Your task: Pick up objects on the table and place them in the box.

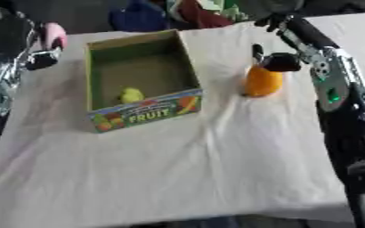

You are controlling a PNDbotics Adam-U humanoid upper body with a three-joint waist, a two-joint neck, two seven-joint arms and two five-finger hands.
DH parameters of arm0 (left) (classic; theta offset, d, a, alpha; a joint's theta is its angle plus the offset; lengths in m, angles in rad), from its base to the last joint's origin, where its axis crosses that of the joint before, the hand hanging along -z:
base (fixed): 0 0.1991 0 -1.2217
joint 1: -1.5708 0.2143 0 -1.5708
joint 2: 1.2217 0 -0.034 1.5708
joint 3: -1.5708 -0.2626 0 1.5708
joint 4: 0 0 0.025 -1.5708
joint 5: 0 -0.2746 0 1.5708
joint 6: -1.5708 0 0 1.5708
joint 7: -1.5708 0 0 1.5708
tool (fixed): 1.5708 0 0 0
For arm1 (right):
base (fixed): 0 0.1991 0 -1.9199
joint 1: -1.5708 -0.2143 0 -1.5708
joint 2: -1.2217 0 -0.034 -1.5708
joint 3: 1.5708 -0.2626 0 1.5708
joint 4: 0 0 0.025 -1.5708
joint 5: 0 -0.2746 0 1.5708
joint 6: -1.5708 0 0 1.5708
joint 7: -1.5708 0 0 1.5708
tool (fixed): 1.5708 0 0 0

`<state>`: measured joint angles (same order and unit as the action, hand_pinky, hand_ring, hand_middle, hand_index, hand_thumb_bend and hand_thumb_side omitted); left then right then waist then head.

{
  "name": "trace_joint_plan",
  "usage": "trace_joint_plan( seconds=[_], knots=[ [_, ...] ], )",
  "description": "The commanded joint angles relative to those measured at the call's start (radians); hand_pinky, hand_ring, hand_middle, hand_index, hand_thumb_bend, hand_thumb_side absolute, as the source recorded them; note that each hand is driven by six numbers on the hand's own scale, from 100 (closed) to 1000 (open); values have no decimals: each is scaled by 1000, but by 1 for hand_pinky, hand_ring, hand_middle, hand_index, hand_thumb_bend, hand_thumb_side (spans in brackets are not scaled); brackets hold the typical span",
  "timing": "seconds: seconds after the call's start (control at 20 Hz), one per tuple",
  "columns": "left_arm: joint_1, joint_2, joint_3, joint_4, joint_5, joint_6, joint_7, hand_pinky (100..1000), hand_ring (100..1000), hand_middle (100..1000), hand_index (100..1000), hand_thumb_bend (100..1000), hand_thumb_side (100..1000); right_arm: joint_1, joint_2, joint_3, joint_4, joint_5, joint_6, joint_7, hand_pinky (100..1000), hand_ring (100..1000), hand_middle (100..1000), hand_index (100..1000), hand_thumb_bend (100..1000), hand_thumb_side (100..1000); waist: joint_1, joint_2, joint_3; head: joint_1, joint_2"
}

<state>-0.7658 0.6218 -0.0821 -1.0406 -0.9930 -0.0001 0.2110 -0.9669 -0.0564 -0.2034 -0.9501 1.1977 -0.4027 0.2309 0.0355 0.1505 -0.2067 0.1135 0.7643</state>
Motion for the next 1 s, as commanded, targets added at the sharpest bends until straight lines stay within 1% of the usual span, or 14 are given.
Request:
trace_joint_plan(
  seconds=[0.05, 0.25, 0.4, 0.75, 0.95, 1.0],
  knots=[
    [-24, 51, -37, -131, 87, -23, -34, 505, 414, 362, 468, 193, 308, -15, -9, -7, -28, 0, -1, 4, 755, 797, 806, 875, 100, 298, 1, -24, 2, -2, 6],
    [-32, 49, -96, -241, 138, -55, -100, 511, 419, 368, 476, 211, 314, -11, -3, -7, -34, 0, -2, 6, 755, 797, 806, 875, 100, 297, 1, -27, 1, -1, 6],
    [-38, 36, -134, -277, 138, -79, -150, 520, 426, 376, 488, 227, 323, -9, 1, -7, -38, 1, -3, 8, 755, 797, 805, 875, 100, 297, 0, -29, -2, 0, 6],
    [-35, -6, -208, -261, 88, -148, -236, 539, 439, 393, 509, 261, 352, -7, 6, -8, -42, 0, -4, 10, 755, 797, 805, 875, 100, 301, 0, -28, -8, 0, 6],
    [-29, -25, -239, -235, 67, -181, -268, 559, 459, 419, 537, 302, 381, -7, 9, -7, -43, -1, -5, 11, 755, 797, 804, 875, 100, 306, 0, -27, -9, 2, 6],
    [-27, -28, -246, -229, 63, -190, -278, 568, 470, 433, 550, 327, 392, -7, 9, -7, -43, -2, -5, 12, 755, 797, 804, 875, 100, 303, 0, -27, -9, 2, 6]
  ],
)
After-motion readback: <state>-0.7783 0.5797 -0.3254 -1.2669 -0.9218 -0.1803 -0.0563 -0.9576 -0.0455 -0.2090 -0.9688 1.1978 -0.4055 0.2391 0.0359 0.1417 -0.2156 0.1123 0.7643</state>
